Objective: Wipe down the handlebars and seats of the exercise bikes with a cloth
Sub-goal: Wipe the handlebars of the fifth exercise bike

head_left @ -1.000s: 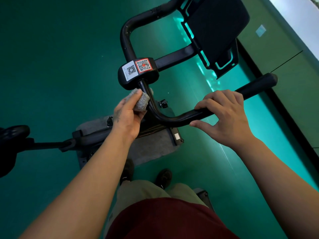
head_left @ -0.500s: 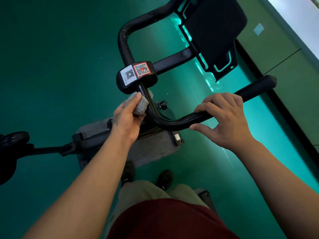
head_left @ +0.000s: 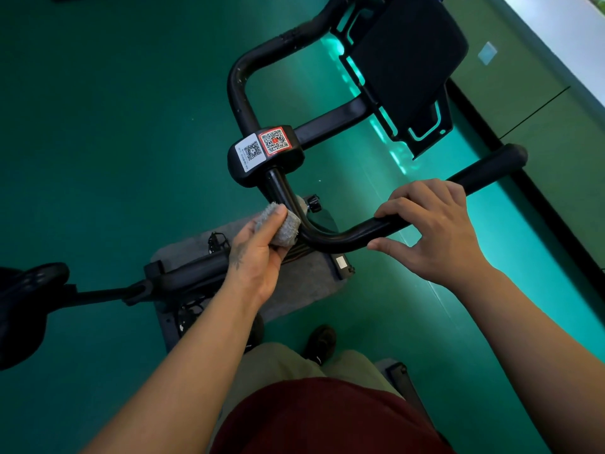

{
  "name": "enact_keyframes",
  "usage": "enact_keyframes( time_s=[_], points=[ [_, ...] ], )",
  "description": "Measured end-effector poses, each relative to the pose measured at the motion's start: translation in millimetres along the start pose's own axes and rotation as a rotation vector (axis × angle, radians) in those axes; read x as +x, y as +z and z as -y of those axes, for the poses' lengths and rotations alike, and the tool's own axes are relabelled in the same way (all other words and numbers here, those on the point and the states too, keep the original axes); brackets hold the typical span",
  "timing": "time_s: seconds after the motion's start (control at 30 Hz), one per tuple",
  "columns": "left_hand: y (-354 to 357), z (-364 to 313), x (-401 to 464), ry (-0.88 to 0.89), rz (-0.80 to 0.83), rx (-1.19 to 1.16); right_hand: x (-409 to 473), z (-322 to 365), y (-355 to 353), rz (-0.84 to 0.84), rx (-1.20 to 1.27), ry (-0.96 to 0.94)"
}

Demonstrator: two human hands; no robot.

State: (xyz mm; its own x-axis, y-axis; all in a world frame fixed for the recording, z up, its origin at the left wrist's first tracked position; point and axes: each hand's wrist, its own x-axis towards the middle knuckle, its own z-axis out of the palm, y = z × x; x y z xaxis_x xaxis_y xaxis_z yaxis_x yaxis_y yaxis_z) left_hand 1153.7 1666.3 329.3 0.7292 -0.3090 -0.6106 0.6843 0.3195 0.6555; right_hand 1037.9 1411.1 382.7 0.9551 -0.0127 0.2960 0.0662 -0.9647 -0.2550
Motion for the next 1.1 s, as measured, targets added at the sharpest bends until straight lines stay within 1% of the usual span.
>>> enact_keyframes(
  time_s=[0.3, 0.47, 0.63, 0.7, 0.83, 0.93, 1.03, 1.1],
  points=[
    [7, -32, 10, 0.055, -0.085, 0.061, 3, 4, -4, 0.033, 0.003, 0.027],
    [-1, -42, -8, 0.076, -0.044, 0.146, 4, 8, -11, 0.063, 0.076, 0.09],
    [-6, -58, -31, 0.159, 0.022, 0.215, 7, 33, -15, 0.047, 0.172, 0.112],
    [-6, -63, -38, 0.189, 0.065, 0.247, 11, 49, -17, 0.049, 0.259, 0.152],
    [0, -73, -50, 0.22, 0.194, 0.268, 21, 85, -21, 0.119, 0.623, 0.294],
    [10, -77, -55, 0.213, 0.289, 0.295, 30, 105, -17, 0.177, 0.839, 0.344],
    [18, -80, -53, 0.206, 0.366, 0.337, 40, 120, -15, 0.193, 0.961, 0.374],
    [24, -83, -51, 0.189, 0.4, 0.356, 45, 125, -11, 0.135, 0.983, 0.414]
  ],
)
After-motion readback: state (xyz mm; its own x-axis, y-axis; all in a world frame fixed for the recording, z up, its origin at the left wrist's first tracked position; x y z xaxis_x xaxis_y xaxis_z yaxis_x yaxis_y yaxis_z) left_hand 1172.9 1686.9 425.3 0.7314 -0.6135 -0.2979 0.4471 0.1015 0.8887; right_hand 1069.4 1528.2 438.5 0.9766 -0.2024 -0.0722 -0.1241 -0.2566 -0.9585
